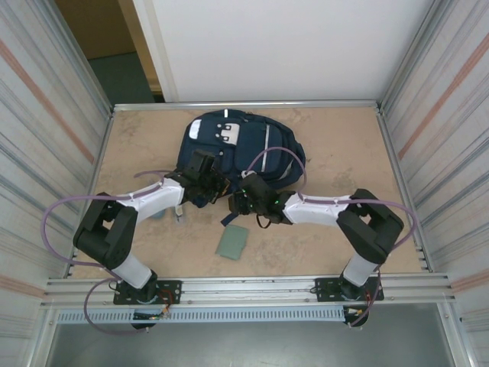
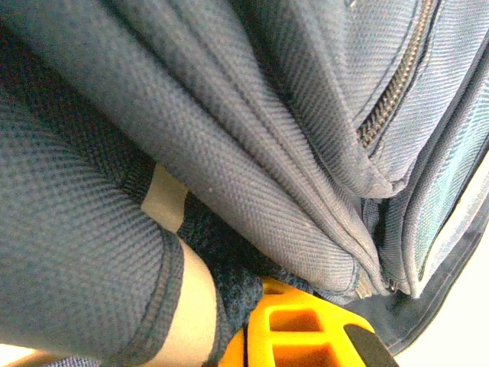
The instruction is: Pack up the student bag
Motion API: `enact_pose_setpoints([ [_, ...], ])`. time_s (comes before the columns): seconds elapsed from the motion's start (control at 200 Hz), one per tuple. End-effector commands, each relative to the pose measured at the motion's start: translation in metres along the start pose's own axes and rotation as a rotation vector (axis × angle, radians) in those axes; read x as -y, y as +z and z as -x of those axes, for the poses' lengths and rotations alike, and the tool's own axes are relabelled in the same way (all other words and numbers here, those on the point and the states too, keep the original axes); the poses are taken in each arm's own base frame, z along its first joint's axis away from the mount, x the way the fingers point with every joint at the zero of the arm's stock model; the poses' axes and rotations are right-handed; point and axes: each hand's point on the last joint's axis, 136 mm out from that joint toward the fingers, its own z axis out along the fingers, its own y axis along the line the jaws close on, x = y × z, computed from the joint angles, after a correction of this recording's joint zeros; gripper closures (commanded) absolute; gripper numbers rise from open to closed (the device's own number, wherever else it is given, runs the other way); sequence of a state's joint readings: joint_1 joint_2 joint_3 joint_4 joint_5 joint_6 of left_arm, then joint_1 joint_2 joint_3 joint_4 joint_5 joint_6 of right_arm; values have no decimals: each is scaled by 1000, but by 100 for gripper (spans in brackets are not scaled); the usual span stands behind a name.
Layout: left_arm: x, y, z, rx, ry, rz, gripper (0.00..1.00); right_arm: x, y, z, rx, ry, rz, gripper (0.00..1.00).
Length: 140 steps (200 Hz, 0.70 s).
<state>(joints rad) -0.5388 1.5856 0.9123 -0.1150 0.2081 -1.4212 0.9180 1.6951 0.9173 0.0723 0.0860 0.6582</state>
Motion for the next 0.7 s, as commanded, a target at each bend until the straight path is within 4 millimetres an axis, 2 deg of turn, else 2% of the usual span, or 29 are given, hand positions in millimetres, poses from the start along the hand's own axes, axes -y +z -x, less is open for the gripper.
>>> enact_pose_setpoints([
  [0.0,17,-11,-20,-95,-38,-15,100,-2,5,26,92,118,-55,52],
  [0.14,20,-15,-24,-115,-14,-9,100,-4,10,44,161,94,-83,53],
  [0.286,22,-12,-31,-169,-28,-15,100,-4,24,49,187,61,-119,57],
  [0.431,30,-13,-32,-177,-22,-35,100,-5,31,47,212,46,-119,69],
  [0.476,31,-13,-33,-179,-19,-36,100,-7,30,47,212,42,-112,70],
  [0.596,32,-16,-31,-168,-10,-40,100,-13,23,47,230,-10,-104,82],
  [0.696,32,-16,-31,-170,-17,-38,100,-15,16,47,255,-88,-116,82],
])
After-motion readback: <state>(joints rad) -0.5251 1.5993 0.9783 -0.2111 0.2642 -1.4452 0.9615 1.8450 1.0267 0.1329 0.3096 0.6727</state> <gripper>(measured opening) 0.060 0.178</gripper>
